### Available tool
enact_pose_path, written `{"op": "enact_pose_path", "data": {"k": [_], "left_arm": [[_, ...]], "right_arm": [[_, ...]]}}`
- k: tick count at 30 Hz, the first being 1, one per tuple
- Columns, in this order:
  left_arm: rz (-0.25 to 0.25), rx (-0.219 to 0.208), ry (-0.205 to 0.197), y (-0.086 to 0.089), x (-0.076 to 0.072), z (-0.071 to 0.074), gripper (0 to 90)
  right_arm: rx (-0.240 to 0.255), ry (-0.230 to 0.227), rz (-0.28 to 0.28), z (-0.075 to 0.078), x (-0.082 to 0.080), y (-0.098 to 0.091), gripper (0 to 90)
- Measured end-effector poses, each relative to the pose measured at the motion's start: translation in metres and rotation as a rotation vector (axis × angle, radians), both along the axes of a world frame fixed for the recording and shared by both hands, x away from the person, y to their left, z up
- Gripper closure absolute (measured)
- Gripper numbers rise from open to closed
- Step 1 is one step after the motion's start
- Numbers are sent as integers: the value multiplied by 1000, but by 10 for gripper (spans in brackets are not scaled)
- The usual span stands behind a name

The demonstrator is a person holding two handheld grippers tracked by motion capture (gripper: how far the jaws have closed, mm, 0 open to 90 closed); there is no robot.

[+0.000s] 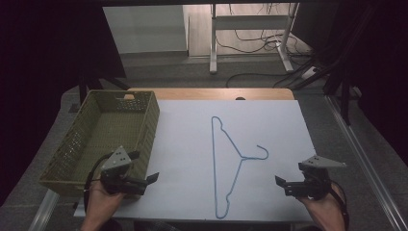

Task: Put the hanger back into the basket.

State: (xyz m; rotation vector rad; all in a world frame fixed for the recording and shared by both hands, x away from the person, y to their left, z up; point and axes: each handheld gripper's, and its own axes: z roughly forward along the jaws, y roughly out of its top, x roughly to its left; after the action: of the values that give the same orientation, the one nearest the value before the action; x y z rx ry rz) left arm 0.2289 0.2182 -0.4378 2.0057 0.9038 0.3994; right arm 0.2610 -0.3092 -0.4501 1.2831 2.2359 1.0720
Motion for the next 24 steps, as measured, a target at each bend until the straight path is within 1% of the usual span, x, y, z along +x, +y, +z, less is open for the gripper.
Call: {"op": "enact_pose_path", "data": {"k": [2, 7, 9, 10, 11, 13, 14, 16, 19, 22, 24], "left_arm": [[-19, 7, -2, -9, 3, 0, 20], [-43, -4, 2, -17, 6, -1, 21], [-50, -14, 6, -19, 8, -1, 21], [-59, -29, 13, -23, 9, -2, 21], [-59, -29, 13, -23, 9, -2, 21], [-77, -49, 25, -28, 10, -3, 20], [-85, -49, 27, -31, 11, -4, 18], [-102, -45, 31, -38, 12, -5, 17], [-128, -41, 36, -48, 15, -7, 15], [-143, -35, 42, -55, 20, -10, 14], [-155, -35, 57, -59, 25, -13, 15]], "right_arm": [[-6, 3, 6, 1, 2, 3, 0], [-13, 5, 9, 2, 6, 6, 0], [-19, 9, 12, 2, 7, 6, 0], [-25, 11, 12, 1, 10, 7, 0], [-25, 11, 12, 1, 10, 7, 0], [-24, 10, 17, 1, 12, 7, 0], [-35, 11, 18, 1, 15, 9, 0], [-38, 12, 19, 1, 17, 9, 0], [-31, 13, 21, 2, 21, 11, 8], [-28, 9, 24, 3, 25, 12, 23], [-34, 9, 27, 4, 31, 14, 32]]}}
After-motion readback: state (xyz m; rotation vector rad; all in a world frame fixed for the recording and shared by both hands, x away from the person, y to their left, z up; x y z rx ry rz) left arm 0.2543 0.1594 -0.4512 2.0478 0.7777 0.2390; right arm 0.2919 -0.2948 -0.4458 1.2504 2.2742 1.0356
